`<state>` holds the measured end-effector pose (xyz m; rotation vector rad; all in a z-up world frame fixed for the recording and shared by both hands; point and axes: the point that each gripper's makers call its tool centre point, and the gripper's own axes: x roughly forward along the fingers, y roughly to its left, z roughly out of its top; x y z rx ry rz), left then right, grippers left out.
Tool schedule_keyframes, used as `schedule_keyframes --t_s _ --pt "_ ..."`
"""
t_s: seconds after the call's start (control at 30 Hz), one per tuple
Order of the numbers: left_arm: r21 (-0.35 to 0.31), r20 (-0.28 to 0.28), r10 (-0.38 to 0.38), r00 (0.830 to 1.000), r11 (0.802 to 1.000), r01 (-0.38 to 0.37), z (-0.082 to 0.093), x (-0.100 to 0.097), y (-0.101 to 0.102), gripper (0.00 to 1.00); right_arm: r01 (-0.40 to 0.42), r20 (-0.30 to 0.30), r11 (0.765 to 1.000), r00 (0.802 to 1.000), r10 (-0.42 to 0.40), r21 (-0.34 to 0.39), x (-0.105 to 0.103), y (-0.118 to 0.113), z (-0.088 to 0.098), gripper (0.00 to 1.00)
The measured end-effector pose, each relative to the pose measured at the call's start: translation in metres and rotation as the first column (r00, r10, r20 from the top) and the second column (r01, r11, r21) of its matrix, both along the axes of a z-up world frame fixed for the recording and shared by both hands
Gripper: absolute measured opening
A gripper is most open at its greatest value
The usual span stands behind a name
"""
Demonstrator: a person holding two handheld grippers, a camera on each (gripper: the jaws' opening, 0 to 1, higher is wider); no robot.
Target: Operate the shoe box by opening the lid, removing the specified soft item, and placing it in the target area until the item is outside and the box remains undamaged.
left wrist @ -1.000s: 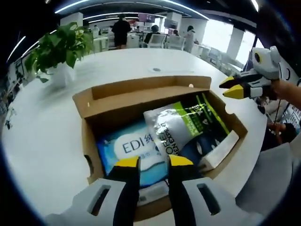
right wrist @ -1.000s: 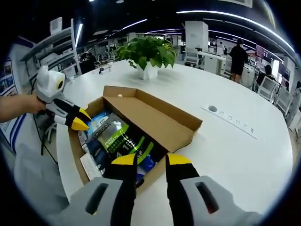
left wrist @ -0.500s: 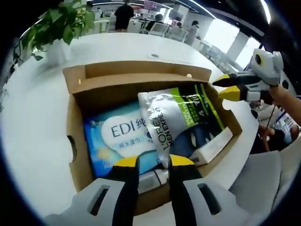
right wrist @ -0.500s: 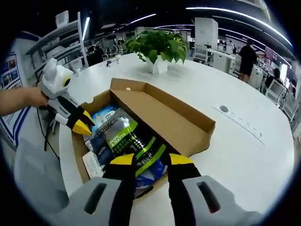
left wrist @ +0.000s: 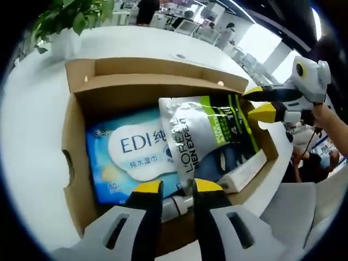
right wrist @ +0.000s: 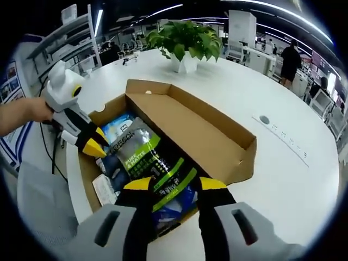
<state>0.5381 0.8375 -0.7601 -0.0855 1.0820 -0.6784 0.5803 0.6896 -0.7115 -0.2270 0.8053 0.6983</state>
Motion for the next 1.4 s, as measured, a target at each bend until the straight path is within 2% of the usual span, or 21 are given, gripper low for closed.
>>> schedule_keyframes --t_s 0.2,0.53,0.67,0.77,0.87,0.93,0.97,1.07,1.1,1.2,1.4 --pt "-0.027 -0.024 -0.004 1.0 1.0 0.003 -0.002 -0.001 -0.004 0.15 0.006 -0.036 0.999 0.999 -0.007 -0.033 0.002 -0.001 -0.01 0.29" --pt "-0.127 -0.065 0.025 0.998 0.991 -0.033 0.0 0.0 -0.012 0.11 0.009 -0.069 1.0 0.998 -0.01 -0.003 0.0 0.01 -0.016 0.27" --pt "-0.129 -0.067 0.019 0.998 0.991 -0.027 0.0 0.0 -0.013 0.11 0.017 -0.066 1.0 0.998 -0.017 0.0 0.0 0.01 -0.016 0.25" --pt "-0.134 -0.061 0.016 0.998 0.991 -0.025 0.0 0.0 -0.013 0.1 0.031 -0.068 1.0 0.997 -0.031 0.002 -0.001 0.007 -0.015 0.2" --pt "-0.132 -0.043 0.016 0.999 0.991 -0.021 0.003 0.0 -0.011 0.02 0.049 -0.079 0.999 0.996 -0.047 0.023 -0.002 0.005 -0.014 0.17" --pt "-0.172 -0.026 0.012 1.0 0.985 -0.017 0.01 0.0 -0.014 0.0 0.053 -0.083 0.998 0.995 -0.05 0.028 -0.002 0.005 -0.014 0.14" --pt "-0.163 -0.031 0.021 0.999 0.986 -0.026 0.008 0.0 -0.012 0.0 0.053 -0.083 0.998 0.995 -0.051 0.028 -0.003 0.005 -0.014 0.13" --pt "-0.16 -0.018 0.022 1.0 0.987 -0.025 0.008 0.0 -0.012 0.0 0.053 -0.064 0.998 0.997 -0.051 0.028 -0.002 0.003 -0.011 0.0" --pt "-0.169 -0.013 0.026 1.0 0.985 -0.028 0.01 0.001 -0.013 0.0 0.051 -0.078 0.998 0.996 -0.047 0.048 -0.004 0.007 -0.01 0.0" --pt "-0.164 -0.017 0.032 0.999 0.986 -0.035 0.011 0.002 -0.014 0.0 0.048 -0.068 0.998 0.997 -0.046 0.032 -0.005 0.007 -0.01 0.0" --pt "-0.15 0.003 0.022 1.0 0.988 -0.022 0.017 -0.002 -0.015 0.0 0.063 -0.065 0.997 0.996 -0.059 0.051 -0.006 0.007 -0.005 0.0"
